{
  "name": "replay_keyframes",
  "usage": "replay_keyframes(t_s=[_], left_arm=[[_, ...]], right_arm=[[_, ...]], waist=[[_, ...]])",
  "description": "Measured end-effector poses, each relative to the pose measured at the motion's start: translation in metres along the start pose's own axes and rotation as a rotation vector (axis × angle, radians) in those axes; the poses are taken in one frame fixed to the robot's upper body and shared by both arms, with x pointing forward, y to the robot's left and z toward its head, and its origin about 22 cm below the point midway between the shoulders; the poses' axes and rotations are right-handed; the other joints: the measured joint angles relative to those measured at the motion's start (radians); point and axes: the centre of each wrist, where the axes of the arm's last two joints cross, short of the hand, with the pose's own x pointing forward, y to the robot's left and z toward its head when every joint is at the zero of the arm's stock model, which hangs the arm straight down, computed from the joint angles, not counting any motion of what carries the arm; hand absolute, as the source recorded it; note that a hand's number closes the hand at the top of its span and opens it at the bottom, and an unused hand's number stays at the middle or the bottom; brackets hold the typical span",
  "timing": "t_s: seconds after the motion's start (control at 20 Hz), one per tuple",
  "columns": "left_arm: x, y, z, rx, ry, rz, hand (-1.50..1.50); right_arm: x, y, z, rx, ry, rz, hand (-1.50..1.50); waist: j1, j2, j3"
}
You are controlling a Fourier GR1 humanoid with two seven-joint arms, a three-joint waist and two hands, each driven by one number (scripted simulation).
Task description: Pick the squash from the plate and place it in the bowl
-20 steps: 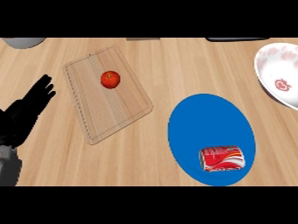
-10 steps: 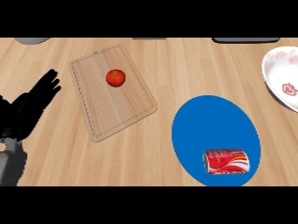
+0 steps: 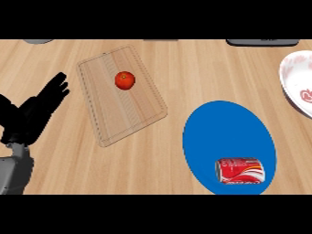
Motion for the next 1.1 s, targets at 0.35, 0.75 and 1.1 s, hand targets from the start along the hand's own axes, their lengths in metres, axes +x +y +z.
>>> replay_keyframes(t_s=[0.35, 0.75, 1.1], left_arm=[[-0.001, -0.002, 0.0, -0.013, -0.001, -0.008, 0.0], [0.008, -0.002, -0.001, -0.016, -0.003, 0.001, 0.0], [0.011, -0.005, -0.006, -0.033, -0.014, -0.005, 0.0]], right_arm=[[0.038, 0.017, -0.042, -0.042, -0.023, -0.05, 1.5], [0.065, 0.057, -0.1, -0.061, 0.015, -0.069, 1.5], [0.066, 0.094, -0.15, -0.069, 0.076, -0.097, 1.5]], waist=[[0.016, 0.003, 0.0], [0.026, 0.005, 0.001], [0.039, 0.011, 0.001]])
